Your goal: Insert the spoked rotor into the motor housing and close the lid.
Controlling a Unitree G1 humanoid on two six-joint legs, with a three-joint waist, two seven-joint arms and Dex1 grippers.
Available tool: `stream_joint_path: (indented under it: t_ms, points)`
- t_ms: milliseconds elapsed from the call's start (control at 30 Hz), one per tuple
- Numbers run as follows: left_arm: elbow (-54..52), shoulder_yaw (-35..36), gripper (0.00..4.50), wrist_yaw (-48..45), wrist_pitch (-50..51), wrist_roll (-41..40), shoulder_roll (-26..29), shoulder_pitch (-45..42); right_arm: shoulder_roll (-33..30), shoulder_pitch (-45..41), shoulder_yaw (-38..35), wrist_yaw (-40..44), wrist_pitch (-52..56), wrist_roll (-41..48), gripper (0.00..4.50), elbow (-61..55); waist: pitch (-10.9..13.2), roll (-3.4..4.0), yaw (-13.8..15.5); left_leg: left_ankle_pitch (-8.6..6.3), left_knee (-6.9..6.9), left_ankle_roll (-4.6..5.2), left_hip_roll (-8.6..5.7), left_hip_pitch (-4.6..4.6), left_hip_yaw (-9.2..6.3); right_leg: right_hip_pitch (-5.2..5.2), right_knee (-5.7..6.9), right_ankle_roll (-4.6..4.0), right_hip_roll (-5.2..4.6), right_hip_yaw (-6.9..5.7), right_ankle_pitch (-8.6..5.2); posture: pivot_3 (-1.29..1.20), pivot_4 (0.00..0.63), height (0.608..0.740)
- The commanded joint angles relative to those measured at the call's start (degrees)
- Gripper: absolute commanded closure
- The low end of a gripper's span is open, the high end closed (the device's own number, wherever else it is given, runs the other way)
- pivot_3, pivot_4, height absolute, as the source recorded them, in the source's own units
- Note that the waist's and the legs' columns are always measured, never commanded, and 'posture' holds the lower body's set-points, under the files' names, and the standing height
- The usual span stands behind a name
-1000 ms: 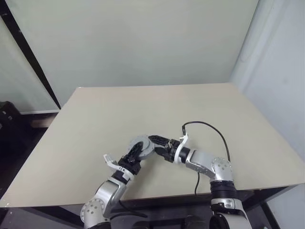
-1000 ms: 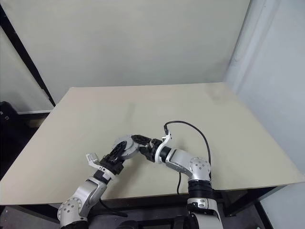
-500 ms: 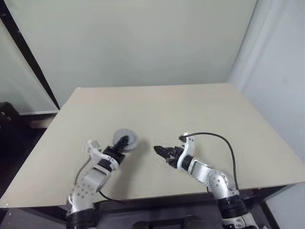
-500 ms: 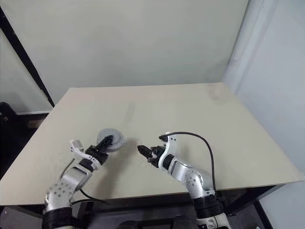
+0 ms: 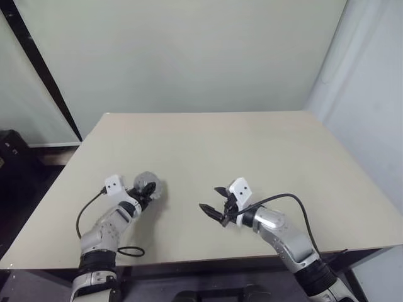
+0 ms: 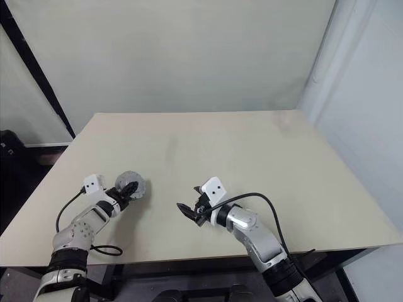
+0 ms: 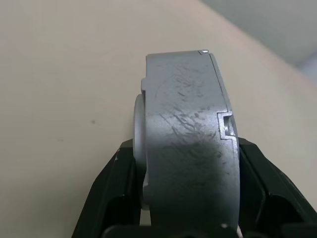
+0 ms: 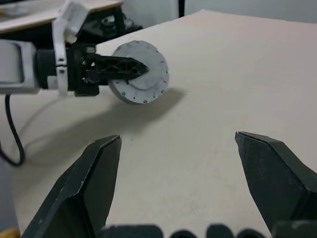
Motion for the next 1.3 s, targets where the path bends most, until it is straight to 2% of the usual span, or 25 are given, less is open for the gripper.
stream_joint_path:
  t_ms: [33,333,700,933,1300]
  points:
    - [0.85,0.44,2.47,-2.36,-4.16,2.66,1.16,-3.40,0.30,-0.27,-0.55,1.27,-2.06,-2.03,0.48,-0.55,0.00,-0.01,-0.01,0.00,0.00,0.00,0.00,0.00,0.00,0.00,0.01,-0.01,0.00,0.00,0.00,0.00,0.000,0.740]
    - [6.84,3.33,2.47,-0.72,-7.24,4.49,-0.04,-5.05,1.12,0.40,-1.40,2.37,-2.00,-4.12,0.48,-0.34,-0.01,-0.02,0.17,0.01,0.05,0.00,0.01,0.08,-0.01,0.05,0.08,-0.03,0.00,-0.01,0.05,0.00,0.000,0.740]
    - [6.57,3.65,2.48,0.59,-6.51,5.70,-0.35,-2.78,1.79,0.49,-2.03,2.81,-1.76,-5.71,0.48,-0.27,-0.02,-0.04,-0.12,0.02,0.14,0.00,0.05,0.21,0.00,0.15,0.19,-0.08,0.02,-0.01,0.09,0.00,0.000,0.740]
    - [3.86,4.01,0.13,2.71,-6.61,6.73,0.11,-0.90,1.97,0.21,-2.37,3.05,-1.64,-6.24,0.48,0.12,-0.02,-0.05,0.01,0.02,0.14,0.00,0.05,0.23,-0.01,0.20,0.16,-0.07,0.02,-0.02,0.10,0.00,0.000,0.740]
    - [-6.16,3.98,0.06,8.08,-10.12,12.95,2.30,4.37,2.29,0.38,-2.81,3.18,-1.75,-7.00,0.48,0.96,-0.04,-0.07,0.13,0.02,0.15,-0.01,0.06,0.22,-0.01,0.17,0.19,-0.09,0.01,-0.03,0.11,0.00,0.000,0.740]
